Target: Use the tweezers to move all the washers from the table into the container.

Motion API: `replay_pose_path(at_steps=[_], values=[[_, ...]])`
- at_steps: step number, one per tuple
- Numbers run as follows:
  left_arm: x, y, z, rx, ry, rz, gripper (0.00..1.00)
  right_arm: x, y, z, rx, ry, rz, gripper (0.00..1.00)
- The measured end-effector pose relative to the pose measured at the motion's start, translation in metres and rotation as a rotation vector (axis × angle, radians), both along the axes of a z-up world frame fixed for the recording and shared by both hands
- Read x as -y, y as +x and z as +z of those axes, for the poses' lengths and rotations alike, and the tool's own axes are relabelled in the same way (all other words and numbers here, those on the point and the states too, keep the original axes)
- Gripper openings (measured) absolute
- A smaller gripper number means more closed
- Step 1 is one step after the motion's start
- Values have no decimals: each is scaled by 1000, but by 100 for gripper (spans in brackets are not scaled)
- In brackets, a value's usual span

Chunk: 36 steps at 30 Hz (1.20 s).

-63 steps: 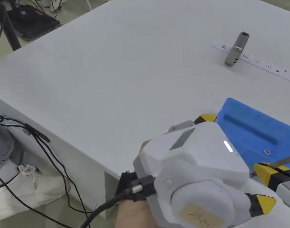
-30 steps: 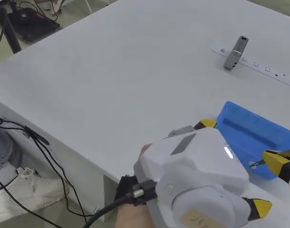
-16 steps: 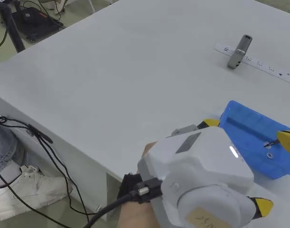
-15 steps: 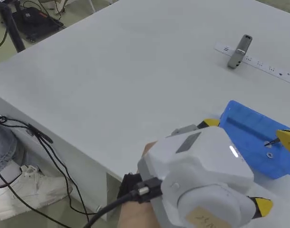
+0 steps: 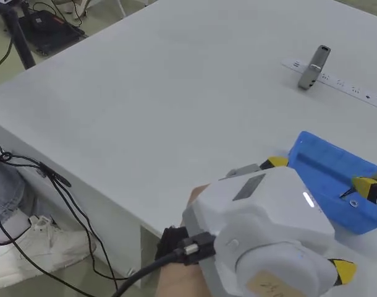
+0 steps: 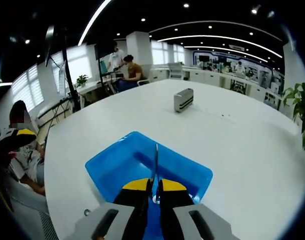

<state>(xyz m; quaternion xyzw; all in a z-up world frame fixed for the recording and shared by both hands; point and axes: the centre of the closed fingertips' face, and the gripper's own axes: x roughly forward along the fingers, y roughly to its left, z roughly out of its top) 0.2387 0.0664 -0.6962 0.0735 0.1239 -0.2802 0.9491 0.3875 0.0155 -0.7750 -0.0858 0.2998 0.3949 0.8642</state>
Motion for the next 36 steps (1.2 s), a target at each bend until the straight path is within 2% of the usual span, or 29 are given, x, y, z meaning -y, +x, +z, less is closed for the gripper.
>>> replay_pose_path(at_steps=[8, 12, 15, 19, 27, 32, 36], values=[[0, 0, 0, 2, -1, 1, 78, -1, 0, -2, 0, -7, 0, 3], [0, 0, 0, 2, -2, 2, 78, -2, 1, 1, 15, -4, -1, 4], [0, 0, 0, 1, -3, 2, 78, -1, 2, 5, 23, 1, -6, 4], [0, 0, 0, 1, -6, 0, 78, -1, 0, 19, 49, 28, -15, 4], [1, 0, -1, -3, -4, -5, 78, -8, -22, 48, 92, 87, 14, 4], [1, 0, -1, -4, -5, -7, 77, -15, -40, 59, 102, 113, 38, 4], [2, -1, -2, -8, -2, -12, 78, -19, -56, 61, 94, 124, 60, 4]])
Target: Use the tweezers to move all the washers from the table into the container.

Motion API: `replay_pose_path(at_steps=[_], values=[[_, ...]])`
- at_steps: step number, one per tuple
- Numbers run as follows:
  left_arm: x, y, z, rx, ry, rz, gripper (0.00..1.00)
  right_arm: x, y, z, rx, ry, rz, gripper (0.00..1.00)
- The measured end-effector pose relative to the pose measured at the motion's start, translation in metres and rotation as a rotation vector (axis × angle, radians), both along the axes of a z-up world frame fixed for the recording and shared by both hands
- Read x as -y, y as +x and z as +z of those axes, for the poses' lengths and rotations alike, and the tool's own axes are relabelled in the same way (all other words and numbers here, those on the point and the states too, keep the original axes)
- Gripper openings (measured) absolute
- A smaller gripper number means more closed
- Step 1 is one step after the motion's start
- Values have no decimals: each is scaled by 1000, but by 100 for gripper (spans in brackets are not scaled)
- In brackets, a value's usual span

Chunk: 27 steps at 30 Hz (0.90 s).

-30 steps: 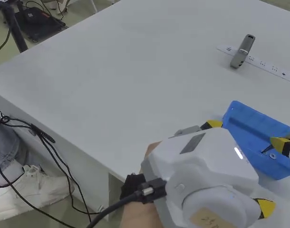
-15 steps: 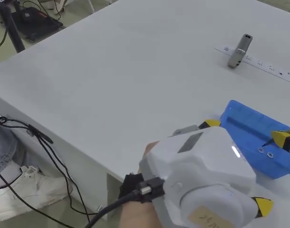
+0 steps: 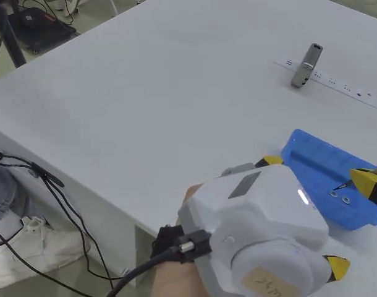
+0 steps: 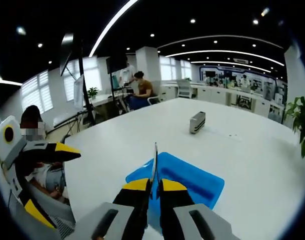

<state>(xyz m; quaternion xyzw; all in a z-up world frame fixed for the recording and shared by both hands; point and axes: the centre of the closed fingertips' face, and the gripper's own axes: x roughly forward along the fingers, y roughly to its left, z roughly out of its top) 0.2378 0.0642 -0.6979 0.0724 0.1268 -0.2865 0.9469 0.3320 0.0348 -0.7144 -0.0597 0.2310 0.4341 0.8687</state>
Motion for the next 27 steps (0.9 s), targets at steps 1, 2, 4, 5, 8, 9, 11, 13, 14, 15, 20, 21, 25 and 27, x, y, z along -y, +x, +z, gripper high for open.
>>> replay_pose_path(at_steps=[1, 2, 4, 5, 8, 9, 11, 13, 14, 15, 20, 21, 25, 27], values=[[0, 0, 0, -1, 2, 0, 78, -1, -3, 0, -4, 4, 4, 4], [0, 0, 0, 0, 2, -1, 78, -3, -8, -1, -12, 10, 11, 4], [0, 0, 0, 1, -1, -1, 78, -4, -15, -7, -19, 1, 27, 4], [0, 0, 0, 0, -1, -1, 78, -4, -16, -9, -22, -5, 32, 4], [0, -1, 0, -2, 0, -2, 77, -3, -23, -25, -55, -27, 42, 4], [0, -1, 0, -2, 0, -3, 77, -3, -23, -28, -63, -28, 41, 4], [1, -1, -1, -4, 1, -4, 77, 0, -25, -39, -88, -41, 39, 4], [1, -1, -1, -4, 3, -5, 77, 2, -27, -49, -110, -51, 36, 4], [1, -1, -1, -5, 5, -6, 78, 2, -27, -52, -116, -52, 35, 4], [1, -1, -2, -7, 13, -7, 78, 3, -28, -56, -130, -56, 37, 4], [1, -1, -3, -9, 17, -7, 78, 2, -29, -66, -159, -55, 34, 4], [1, -1, -3, -10, 17, -7, 78, 2, -30, -67, -161, -60, 34, 4], [1, -1, -4, -12, 24, -8, 78, 1, -31, -69, -158, -68, 43, 4], [1, -1, -4, -10, 25, -10, 78, -1, -33, -71, -157, -77, 54, 4]])
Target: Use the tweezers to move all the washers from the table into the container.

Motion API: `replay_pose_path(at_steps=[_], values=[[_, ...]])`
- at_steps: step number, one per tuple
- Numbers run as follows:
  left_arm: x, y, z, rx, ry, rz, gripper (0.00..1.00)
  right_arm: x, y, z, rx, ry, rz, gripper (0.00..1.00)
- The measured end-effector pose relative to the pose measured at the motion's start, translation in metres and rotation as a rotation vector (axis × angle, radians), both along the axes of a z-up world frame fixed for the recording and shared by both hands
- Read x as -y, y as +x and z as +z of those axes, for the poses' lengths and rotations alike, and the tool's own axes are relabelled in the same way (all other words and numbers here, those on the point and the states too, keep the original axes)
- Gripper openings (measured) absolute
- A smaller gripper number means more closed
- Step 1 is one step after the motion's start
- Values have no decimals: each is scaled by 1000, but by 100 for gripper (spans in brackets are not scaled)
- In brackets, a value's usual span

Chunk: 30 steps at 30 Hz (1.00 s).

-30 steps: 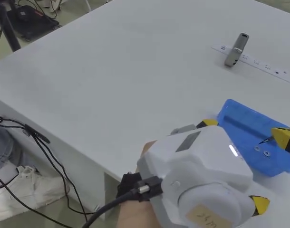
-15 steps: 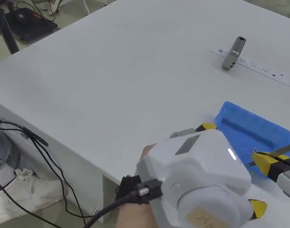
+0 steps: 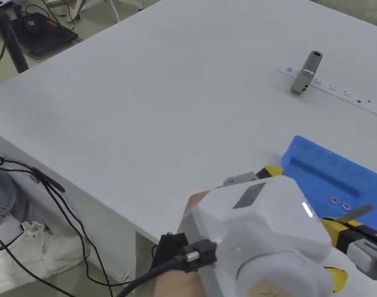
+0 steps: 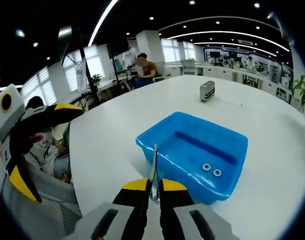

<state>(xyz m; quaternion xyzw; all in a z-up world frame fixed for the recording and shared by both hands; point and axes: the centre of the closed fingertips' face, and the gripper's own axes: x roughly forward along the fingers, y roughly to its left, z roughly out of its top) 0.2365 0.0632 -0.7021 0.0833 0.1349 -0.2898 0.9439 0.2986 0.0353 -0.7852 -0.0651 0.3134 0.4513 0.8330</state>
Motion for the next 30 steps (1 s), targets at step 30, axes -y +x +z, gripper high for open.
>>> replay_pose_path(at_steps=[30], values=[[-1, 1, 4, 3, -40, 9, 78, -10, 3, 62, 151, 67, 139, 3]])
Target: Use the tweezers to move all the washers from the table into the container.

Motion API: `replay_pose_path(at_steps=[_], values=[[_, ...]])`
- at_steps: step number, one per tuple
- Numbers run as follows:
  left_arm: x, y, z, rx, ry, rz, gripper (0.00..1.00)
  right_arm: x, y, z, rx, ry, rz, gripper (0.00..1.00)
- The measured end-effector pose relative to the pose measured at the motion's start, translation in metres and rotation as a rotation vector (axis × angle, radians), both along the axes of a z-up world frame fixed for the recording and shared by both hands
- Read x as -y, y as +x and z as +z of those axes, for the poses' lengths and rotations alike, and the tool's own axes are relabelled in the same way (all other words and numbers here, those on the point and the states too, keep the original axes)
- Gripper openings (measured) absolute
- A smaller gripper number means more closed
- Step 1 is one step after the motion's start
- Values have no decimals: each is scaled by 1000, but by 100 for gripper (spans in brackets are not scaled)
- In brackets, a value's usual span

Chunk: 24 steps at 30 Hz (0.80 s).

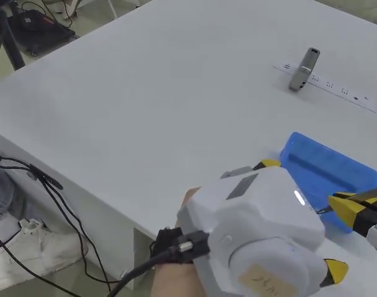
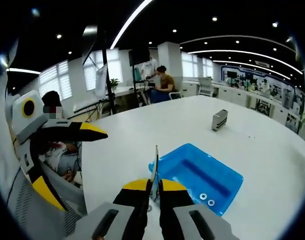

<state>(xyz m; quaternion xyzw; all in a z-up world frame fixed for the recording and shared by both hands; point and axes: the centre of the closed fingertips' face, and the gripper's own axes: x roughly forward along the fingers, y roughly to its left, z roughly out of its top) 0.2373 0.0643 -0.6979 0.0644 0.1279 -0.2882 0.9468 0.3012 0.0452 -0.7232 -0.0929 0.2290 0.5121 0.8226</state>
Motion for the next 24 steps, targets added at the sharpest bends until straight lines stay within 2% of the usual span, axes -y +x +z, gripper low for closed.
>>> replay_pose_path(at_steps=[5, 8, 10, 12, 16, 24], values=[[1, 0, 0, -3, 0, -3, 77, -2, 15, 9, 29, 15, -19, 3], [1, 0, -1, -5, 3, -3, 77, 0, 33, 6, 24, 21, -77, 3], [0, 0, -2, -8, 6, -2, 77, 3, 46, 2, 17, 18, -115, 3], [1, 0, -3, -14, 8, -3, 76, 5, 57, -5, -17, 27, -165, 3], [1, 0, -4, -16, 14, -5, 76, 4, 73, -16, -43, 21, -192, 3], [0, 0, -5, -21, 18, -3, 75, 5, 82, -44, -84, -71, -204, 3]])
